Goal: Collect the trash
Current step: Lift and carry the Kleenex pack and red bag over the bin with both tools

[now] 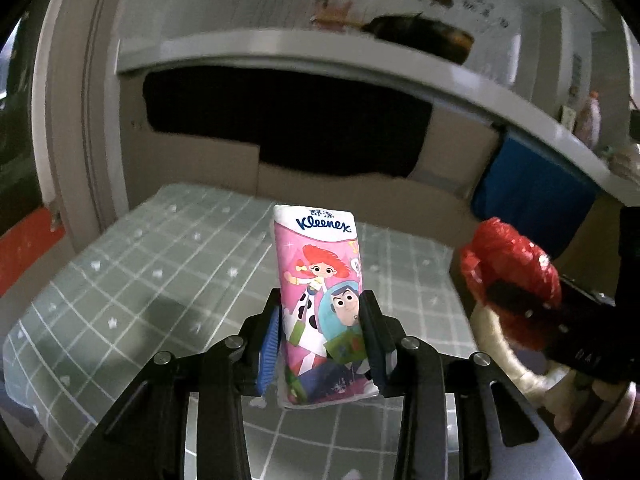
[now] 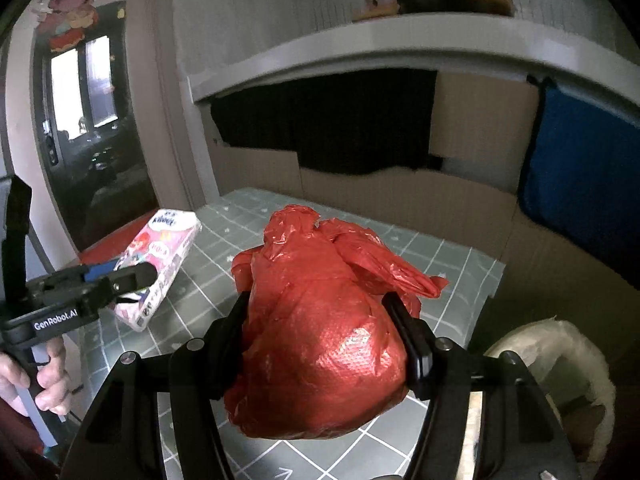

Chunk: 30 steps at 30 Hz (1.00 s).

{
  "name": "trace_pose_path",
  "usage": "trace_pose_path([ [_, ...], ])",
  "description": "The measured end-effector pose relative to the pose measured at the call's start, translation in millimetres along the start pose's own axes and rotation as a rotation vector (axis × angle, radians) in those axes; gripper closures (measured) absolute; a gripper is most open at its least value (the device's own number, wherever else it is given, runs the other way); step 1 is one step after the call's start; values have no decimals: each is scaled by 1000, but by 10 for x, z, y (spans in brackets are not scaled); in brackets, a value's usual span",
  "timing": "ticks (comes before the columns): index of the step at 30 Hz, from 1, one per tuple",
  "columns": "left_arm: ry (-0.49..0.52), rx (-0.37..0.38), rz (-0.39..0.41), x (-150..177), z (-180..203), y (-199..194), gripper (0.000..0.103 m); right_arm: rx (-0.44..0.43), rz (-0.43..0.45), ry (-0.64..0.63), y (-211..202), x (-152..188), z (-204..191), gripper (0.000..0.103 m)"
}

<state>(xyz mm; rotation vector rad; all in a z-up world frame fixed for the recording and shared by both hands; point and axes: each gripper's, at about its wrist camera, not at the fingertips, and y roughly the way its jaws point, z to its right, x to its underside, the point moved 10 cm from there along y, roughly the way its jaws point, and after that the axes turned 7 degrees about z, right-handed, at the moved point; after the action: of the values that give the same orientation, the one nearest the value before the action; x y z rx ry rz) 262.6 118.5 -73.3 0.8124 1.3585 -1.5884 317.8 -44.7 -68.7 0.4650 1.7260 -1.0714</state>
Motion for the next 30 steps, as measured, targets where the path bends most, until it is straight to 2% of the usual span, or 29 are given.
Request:
trace_pose_path([
  [9,74,4,110,-283,341,-355,65,35,87,-49,-424,-258,-7,42],
  [16,106,47,155,-436,687,-517,65,60,152,-46,-727,-412,99,42],
  [23,139,127,162,-457,1252,-449,65,130,194,-25,-1024,-466,452,42],
  [30,157,196,101,-279,1822,-118,65,224,199,32,-1275,-323,1001,41],
])
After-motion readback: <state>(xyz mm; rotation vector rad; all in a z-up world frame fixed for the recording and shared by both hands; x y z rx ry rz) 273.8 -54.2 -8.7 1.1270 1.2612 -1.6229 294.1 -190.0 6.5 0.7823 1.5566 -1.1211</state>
